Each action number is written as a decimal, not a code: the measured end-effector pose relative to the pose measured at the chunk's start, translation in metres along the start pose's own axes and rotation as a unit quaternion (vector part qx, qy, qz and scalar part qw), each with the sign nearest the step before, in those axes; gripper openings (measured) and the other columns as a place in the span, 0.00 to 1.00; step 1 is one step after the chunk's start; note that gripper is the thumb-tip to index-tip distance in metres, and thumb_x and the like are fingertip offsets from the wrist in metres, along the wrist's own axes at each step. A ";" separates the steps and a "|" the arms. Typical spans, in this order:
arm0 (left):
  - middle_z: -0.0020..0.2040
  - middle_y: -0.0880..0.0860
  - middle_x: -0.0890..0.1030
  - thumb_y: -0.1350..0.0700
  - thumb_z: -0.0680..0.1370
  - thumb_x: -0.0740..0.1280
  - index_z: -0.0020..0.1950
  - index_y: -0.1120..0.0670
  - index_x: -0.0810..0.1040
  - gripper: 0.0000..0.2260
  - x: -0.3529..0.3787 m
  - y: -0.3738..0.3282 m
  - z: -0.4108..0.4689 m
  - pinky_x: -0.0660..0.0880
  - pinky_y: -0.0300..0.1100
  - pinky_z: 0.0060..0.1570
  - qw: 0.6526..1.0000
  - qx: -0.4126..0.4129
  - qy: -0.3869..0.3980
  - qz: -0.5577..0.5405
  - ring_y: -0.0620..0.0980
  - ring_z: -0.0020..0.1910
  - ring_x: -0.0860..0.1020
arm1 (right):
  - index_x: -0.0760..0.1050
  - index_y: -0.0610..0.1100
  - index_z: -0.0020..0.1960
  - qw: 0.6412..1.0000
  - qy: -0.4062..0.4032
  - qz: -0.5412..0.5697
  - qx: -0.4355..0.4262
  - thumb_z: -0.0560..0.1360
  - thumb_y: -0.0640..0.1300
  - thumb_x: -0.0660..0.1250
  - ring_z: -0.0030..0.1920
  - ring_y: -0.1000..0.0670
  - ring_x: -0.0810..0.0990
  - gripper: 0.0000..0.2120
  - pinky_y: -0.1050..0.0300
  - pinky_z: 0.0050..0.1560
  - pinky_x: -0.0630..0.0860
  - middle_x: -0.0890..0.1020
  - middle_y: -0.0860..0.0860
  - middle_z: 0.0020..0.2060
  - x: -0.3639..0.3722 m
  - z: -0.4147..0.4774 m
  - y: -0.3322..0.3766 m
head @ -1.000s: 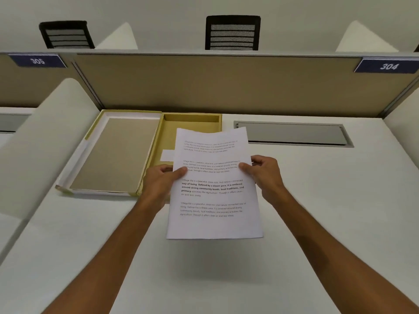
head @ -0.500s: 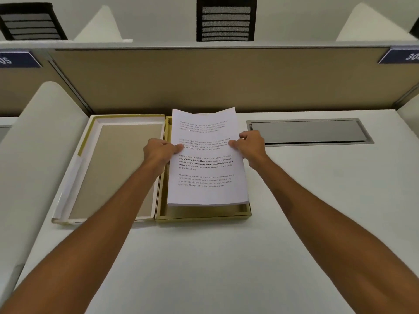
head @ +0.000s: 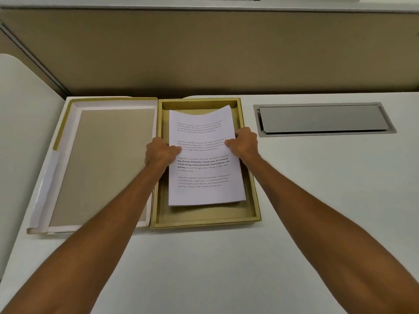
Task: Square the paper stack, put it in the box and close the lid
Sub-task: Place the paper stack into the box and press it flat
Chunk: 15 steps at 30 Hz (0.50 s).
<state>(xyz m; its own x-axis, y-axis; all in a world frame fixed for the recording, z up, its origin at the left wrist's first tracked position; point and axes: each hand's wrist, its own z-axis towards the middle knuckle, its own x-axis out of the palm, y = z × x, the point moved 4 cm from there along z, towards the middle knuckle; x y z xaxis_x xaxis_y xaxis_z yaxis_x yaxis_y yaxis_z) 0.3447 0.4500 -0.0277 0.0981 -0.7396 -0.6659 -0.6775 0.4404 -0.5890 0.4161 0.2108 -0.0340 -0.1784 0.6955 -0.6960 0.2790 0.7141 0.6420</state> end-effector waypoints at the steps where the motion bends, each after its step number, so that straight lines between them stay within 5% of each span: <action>1: 0.56 0.58 0.85 0.51 0.75 0.74 0.56 0.60 0.80 0.15 0.001 0.001 0.001 0.83 0.54 0.49 1.000 0.000 -0.001 0.010 0.58 0.49 0.85 | 0.80 0.37 0.57 1.000 0.001 -0.012 0.003 0.77 0.44 0.72 0.49 0.43 0.85 0.13 0.53 0.45 0.83 0.85 0.43 0.56 0.001 0.001 0.000; 7: 0.61 0.60 0.81 0.48 0.77 0.71 0.64 0.59 0.76 0.20 0.004 -0.009 -0.003 0.80 0.56 0.55 0.990 0.029 -0.011 0.135 0.62 0.57 0.82 | 0.77 0.37 0.58 0.997 0.012 -0.069 0.025 0.77 0.45 0.71 0.53 0.42 0.83 0.14 0.55 0.42 0.77 0.83 0.42 0.56 0.001 -0.003 0.007; 15: 0.61 0.61 0.81 0.51 0.77 0.72 0.63 0.60 0.76 0.19 0.007 -0.018 -0.006 0.81 0.54 0.53 0.991 0.033 0.003 0.130 0.62 0.56 0.82 | 0.71 0.42 0.47 0.997 0.032 -0.048 0.045 0.76 0.46 0.70 0.42 0.47 0.78 0.10 0.59 0.31 0.70 0.79 0.47 0.44 0.001 -0.015 0.002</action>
<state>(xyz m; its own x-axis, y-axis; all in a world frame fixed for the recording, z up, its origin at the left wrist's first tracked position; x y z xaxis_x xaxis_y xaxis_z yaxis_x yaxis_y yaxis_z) 0.3527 0.4342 -0.0188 -0.0786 -0.5998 -0.7963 -0.6307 0.6485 -0.4262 0.4027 0.2139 -0.0287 -0.2667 0.6301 -0.7293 0.3408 0.7695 0.5402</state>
